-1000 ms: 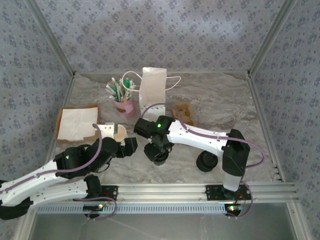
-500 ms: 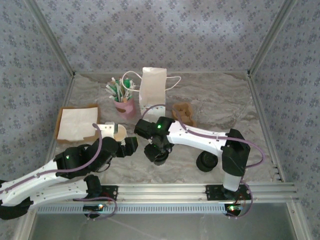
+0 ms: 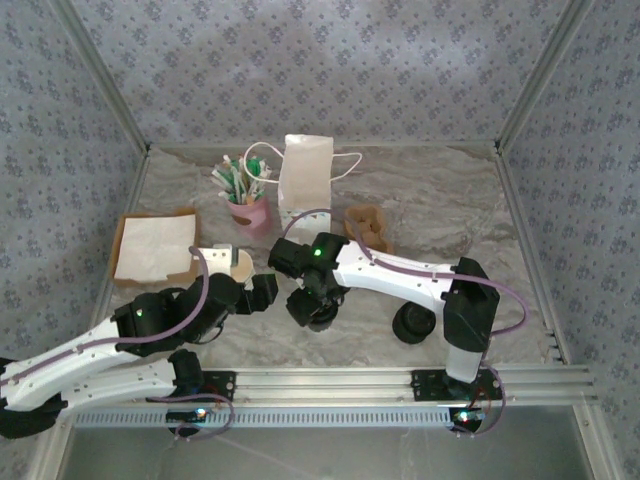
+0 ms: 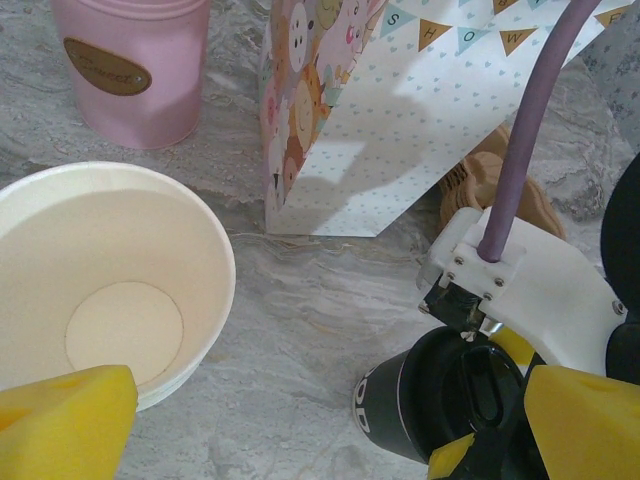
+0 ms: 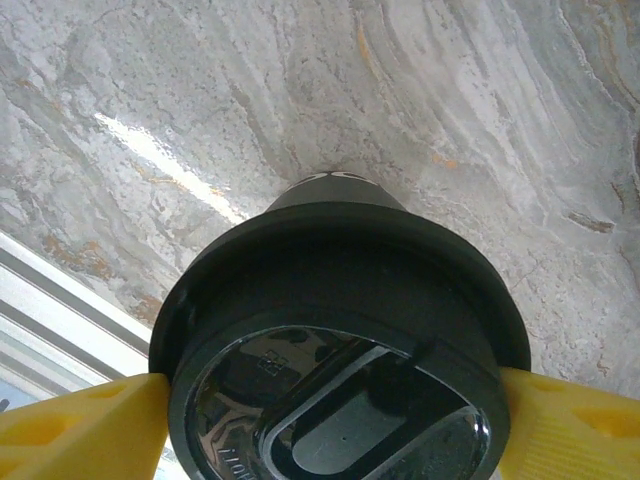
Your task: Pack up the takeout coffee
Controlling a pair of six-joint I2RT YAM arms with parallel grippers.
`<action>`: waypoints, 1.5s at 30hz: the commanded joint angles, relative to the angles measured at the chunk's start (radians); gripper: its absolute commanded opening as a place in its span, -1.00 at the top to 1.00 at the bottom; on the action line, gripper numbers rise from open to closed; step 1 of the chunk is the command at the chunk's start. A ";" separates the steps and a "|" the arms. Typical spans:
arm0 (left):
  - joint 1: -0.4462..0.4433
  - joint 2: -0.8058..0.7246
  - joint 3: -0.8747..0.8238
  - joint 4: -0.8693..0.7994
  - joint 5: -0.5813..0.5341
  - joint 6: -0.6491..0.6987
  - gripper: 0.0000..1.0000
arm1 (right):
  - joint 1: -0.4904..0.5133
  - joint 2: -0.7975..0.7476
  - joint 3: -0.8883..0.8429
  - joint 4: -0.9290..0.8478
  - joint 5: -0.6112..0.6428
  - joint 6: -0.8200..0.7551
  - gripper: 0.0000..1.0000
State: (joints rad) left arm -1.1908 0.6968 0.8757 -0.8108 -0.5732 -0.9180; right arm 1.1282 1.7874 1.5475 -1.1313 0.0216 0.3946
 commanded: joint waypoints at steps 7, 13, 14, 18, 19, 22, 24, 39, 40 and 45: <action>0.009 -0.006 -0.003 0.009 -0.009 -0.003 -0.99 | -0.013 -0.034 0.020 -0.028 -0.002 -0.004 -0.69; 0.008 -0.008 -0.006 0.013 -0.010 -0.004 -0.99 | -0.020 -0.061 -0.010 -0.001 0.006 0.014 -0.70; 0.009 -0.006 -0.006 0.013 -0.008 -0.004 -0.99 | -0.019 -0.064 -0.012 -0.002 0.009 0.016 -0.72; 0.010 -0.006 -0.006 0.015 -0.010 -0.004 -0.99 | -0.020 -0.081 -0.027 0.007 0.012 0.023 -0.73; 0.009 -0.006 -0.006 0.016 -0.010 -0.004 -0.99 | -0.019 -0.083 -0.032 0.012 0.011 0.025 -0.74; 0.009 -0.005 -0.007 0.021 -0.009 -0.004 -0.99 | -0.022 -0.078 -0.046 0.021 0.004 0.025 -0.78; 0.009 -0.002 -0.008 0.024 -0.007 -0.005 -0.99 | -0.022 -0.064 -0.050 0.020 0.006 0.021 -0.82; 0.012 -0.001 -0.023 0.039 -0.005 -0.009 -0.61 | -0.010 -0.055 -0.046 0.020 0.070 0.023 -0.83; 0.013 0.000 -0.024 0.039 -0.004 -0.013 -0.50 | -0.008 -0.052 -0.044 0.018 0.073 0.024 -0.82; 0.050 0.001 -0.036 0.045 0.050 -0.023 0.01 | 0.005 -0.051 -0.039 0.015 0.084 0.021 -0.75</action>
State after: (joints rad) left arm -1.1637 0.6956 0.8513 -0.7834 -0.5571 -0.9386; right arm 1.1202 1.7279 1.4925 -1.0950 0.0761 0.4095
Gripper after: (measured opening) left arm 0.542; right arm 0.874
